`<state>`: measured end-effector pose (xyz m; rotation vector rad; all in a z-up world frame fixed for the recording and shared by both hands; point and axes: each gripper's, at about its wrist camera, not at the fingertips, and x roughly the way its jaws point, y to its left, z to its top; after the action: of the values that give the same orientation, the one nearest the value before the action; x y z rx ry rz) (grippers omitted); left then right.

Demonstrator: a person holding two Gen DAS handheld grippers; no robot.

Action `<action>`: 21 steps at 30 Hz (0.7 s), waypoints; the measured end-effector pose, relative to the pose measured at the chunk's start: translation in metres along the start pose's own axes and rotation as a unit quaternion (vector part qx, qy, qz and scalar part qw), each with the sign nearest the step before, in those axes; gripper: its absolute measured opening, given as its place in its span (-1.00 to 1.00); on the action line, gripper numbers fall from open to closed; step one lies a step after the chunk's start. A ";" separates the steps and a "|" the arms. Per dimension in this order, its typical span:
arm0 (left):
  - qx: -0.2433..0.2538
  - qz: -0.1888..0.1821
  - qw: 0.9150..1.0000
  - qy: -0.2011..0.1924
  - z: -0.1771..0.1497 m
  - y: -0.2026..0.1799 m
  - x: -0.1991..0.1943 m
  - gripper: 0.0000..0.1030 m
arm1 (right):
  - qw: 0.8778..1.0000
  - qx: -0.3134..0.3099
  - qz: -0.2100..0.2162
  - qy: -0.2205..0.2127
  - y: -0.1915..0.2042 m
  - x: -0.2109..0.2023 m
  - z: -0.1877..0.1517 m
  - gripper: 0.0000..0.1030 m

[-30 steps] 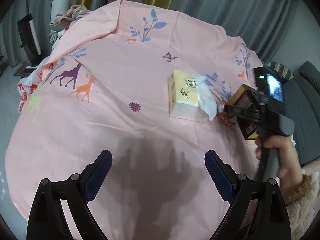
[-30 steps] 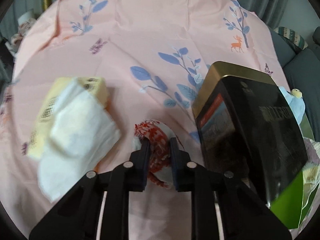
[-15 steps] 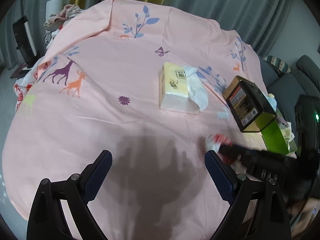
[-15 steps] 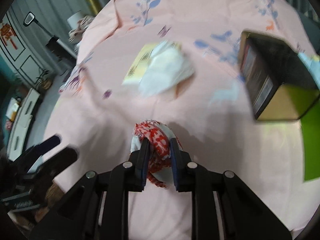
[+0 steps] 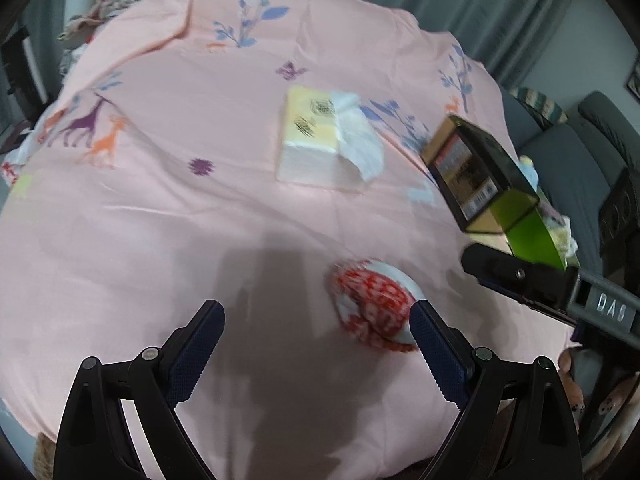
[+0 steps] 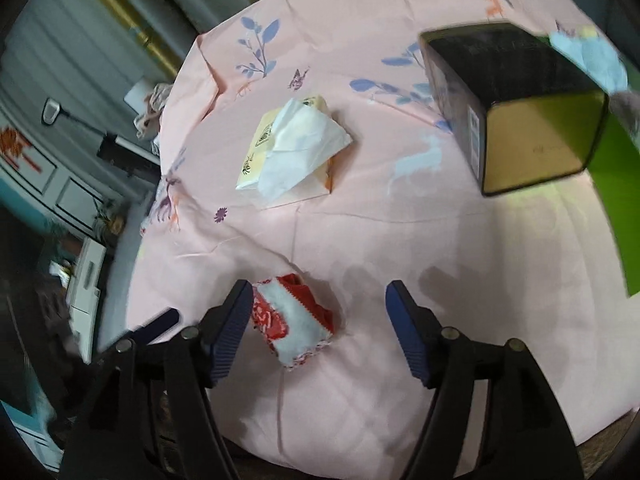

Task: Organize soft objects
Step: 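Grasp the red-white knitted item with the right gripper and lift it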

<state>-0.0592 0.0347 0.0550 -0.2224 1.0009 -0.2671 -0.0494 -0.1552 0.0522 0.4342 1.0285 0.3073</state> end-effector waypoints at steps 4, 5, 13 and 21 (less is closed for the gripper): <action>0.005 -0.016 1.000 0.016 -0.005 -0.007 0.013 0.82 | 0.999 0.017 0.028 0.031 -0.005 0.015 0.000 0.34; 0.003 -0.021 1.000 0.020 -0.006 -0.008 0.016 0.82 | 0.999 0.020 0.031 0.037 -0.005 0.021 -0.001 0.34; -0.004 -0.036 0.999 0.032 -0.010 -0.010 0.034 0.79 | 0.995 0.026 0.060 0.078 -0.006 0.046 -0.003 0.33; -0.007 -0.096 0.995 0.025 -0.010 -0.016 0.037 0.06 | 0.994 0.014 0.075 0.084 -0.006 0.058 -0.005 -0.14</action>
<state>-0.0502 0.0075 0.0253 -0.3275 1.0316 -0.4431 -0.0259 -0.1337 0.0034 0.5183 1.1685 0.4699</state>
